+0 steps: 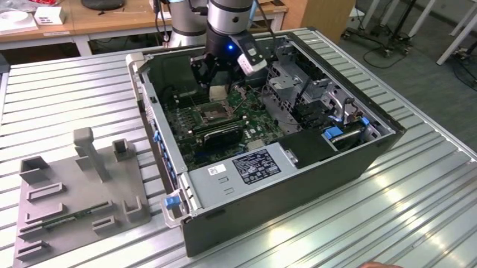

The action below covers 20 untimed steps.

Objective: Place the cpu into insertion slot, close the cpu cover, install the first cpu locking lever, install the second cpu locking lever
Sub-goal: 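Place the cpu into insertion slot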

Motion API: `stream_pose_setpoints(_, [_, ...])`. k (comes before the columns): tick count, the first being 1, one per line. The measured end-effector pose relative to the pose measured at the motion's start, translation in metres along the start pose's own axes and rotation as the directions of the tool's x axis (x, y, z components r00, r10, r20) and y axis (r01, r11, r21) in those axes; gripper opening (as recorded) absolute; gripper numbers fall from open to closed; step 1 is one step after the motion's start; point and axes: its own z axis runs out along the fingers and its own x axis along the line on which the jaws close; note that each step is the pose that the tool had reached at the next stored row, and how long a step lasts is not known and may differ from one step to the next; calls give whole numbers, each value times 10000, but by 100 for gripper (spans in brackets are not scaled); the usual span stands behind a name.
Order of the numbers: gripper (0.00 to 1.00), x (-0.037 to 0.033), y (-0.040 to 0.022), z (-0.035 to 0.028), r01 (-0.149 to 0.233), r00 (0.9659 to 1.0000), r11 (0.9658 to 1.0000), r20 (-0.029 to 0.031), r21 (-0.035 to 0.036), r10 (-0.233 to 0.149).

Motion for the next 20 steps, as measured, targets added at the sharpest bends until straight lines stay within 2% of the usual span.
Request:
stream_pose_setpoints(4, [54,0,-1,9,-729,9973,9973,83,-26,730])
stream_pose_setpoints(6, [54,0,-2,14,-1084,9940,9941,122,-40,1085])
stream_pose_setpoints(8, [54,0,-2,18,-1450,9893,9894,162,-57,1450])
stream_pose_setpoints(11, [54,-1,-3,23,-1977,9800,9802,220,-84,1979])
stream_pose_setpoints(13, [54,-1,-3,27,-2325,9722,9725,258,-103,2327])
stream_pose_setpoints(18, [54,-1,-4,35,-3164,9479,9485,347,-157,3168])
stream_pose_setpoints(19, [54,-1,-4,35,-3219,9460,9466,352,-162,3223])
stream_pose_setpoints(20, [54,-1,-4,36,-3225,9458,9464,353,-162,3229])
